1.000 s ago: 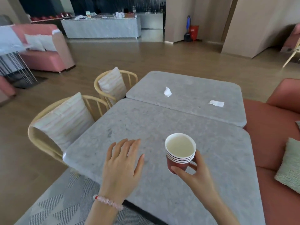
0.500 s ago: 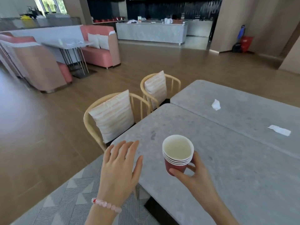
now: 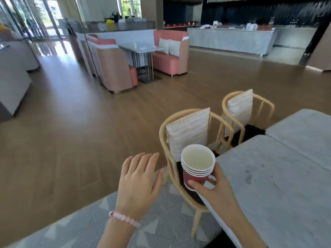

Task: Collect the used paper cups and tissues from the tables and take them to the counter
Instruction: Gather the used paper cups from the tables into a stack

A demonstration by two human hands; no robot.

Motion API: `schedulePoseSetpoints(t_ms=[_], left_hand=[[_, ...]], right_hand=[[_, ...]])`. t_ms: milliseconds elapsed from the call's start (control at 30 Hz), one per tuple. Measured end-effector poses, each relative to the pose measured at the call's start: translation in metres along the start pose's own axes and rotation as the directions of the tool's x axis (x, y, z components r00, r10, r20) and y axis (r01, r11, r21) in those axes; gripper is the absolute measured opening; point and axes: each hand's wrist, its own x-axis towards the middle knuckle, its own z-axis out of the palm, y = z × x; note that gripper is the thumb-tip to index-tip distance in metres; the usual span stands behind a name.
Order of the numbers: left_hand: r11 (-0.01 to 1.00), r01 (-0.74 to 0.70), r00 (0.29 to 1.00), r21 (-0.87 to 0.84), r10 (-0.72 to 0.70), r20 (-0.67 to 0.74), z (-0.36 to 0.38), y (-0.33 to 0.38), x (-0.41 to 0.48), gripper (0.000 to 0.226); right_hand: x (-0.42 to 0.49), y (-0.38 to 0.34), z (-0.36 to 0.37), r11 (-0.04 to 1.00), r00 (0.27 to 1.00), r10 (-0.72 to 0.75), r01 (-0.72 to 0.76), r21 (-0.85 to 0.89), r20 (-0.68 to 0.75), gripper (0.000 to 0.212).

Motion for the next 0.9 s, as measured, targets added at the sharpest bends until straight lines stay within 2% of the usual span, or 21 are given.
schedulePoseSetpoints(t_ms=[200,333,533,900], left_hand=[[0.992,0.115,0.993,0.054,-0.116,-0.002,0.007,-0.073,0.020,0.043],[0.980,0.176,0.984,0.092,-0.175,-0.016,0.025,-0.126,0.044,0.042],[0.969,0.199,0.980,0.145,-0.200,-0.006,0.059,-0.210,0.115,0.040],[0.979,0.151,0.988,0.135,-0.153,0.005,0.119,-0.345,0.276,0.042]], right_hand=[[0.063,-0.012,0.068,1.000,0.989,-0.002,-0.001,0.018,0.149,0.063],[0.116,-0.014,0.116,1.000,0.981,-0.011,0.007,0.025,0.193,0.069],[0.225,-0.019,0.186,0.998,0.963,-0.034,0.018,0.062,0.267,0.068],[0.412,-0.040,0.273,0.997,0.981,-0.024,0.009,0.077,0.191,0.059]])
